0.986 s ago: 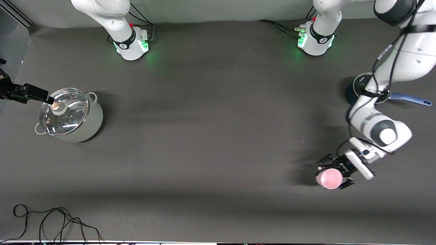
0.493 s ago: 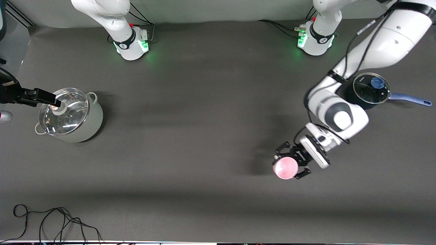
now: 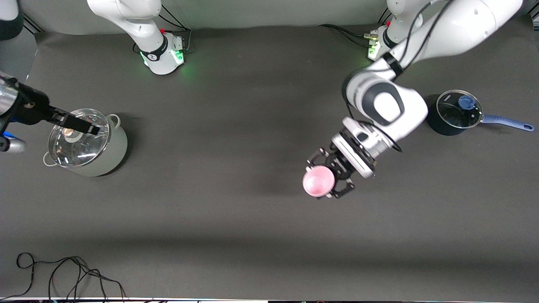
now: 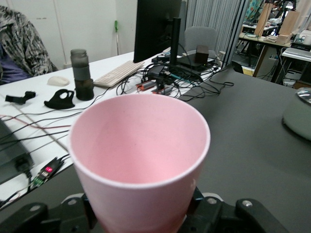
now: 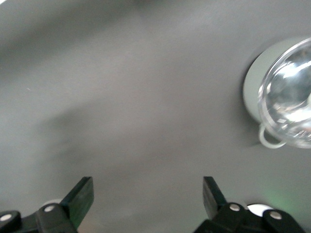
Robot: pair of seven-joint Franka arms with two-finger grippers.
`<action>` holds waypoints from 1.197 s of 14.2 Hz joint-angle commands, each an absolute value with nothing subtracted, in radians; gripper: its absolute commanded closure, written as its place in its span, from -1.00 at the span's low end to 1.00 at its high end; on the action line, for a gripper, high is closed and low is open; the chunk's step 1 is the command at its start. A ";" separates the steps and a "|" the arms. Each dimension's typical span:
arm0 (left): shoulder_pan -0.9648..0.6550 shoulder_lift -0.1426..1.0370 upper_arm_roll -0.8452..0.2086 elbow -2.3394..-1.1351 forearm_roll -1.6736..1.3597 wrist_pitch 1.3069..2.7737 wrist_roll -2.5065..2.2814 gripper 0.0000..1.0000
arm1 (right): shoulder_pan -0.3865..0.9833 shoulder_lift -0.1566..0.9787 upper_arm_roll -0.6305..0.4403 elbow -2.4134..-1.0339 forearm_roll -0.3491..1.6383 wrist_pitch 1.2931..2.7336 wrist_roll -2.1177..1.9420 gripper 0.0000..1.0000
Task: Transfer pink cup from left to right arm
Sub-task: 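Lift the pink cup with the left gripper while the right gripper approaches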
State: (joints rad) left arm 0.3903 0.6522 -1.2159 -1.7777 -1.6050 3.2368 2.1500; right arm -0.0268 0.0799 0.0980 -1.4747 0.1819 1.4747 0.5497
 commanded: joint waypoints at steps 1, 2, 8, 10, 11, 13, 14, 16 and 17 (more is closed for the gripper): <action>0.365 0.611 -1.288 -1.801 -1.652 3.318 2.135 0.24 | 0.076 0.116 0.092 -1.410 0.199 1.477 0.759 -1.00; 0.329 0.588 -1.299 -1.789 -1.690 3.342 2.125 0.25 | 0.124 0.127 0.092 -1.405 0.201 1.482 0.840 -1.00; 0.154 0.529 -1.264 -1.710 -1.704 3.482 1.931 0.24 | 0.320 0.169 0.092 -1.385 0.245 1.659 1.267 -1.00; 0.149 0.529 -1.264 -1.704 -1.703 3.488 1.930 0.24 | 0.369 0.176 0.091 -1.387 0.274 1.698 1.282 -1.00; 0.149 0.529 -1.264 -1.704 -1.703 3.488 1.930 0.24 | 0.397 0.179 0.091 -1.385 0.278 1.715 1.319 -1.00; 0.149 0.529 -1.264 -1.703 -1.703 3.488 1.930 0.24 | 0.449 0.183 0.092 -1.382 0.278 1.758 1.391 -1.00; 0.149 0.529 -1.264 -1.703 -1.703 3.488 1.930 0.24 | 0.483 0.186 0.091 -1.379 0.278 1.773 1.399 -1.00; 0.147 0.531 -1.264 -1.700 -1.703 3.488 1.930 0.24 | 0.543 0.212 0.091 -1.359 0.276 1.831 1.400 -1.00; 0.147 0.531 -1.264 -1.698 -1.703 3.490 1.930 0.23 | 0.557 0.224 0.091 -1.355 0.276 1.873 1.419 -1.00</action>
State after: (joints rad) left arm 0.1669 0.5487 -1.2798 -1.7164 -1.6817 3.4783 1.9398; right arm 0.5194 0.1775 0.1023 -1.4062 0.2581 1.8258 1.3842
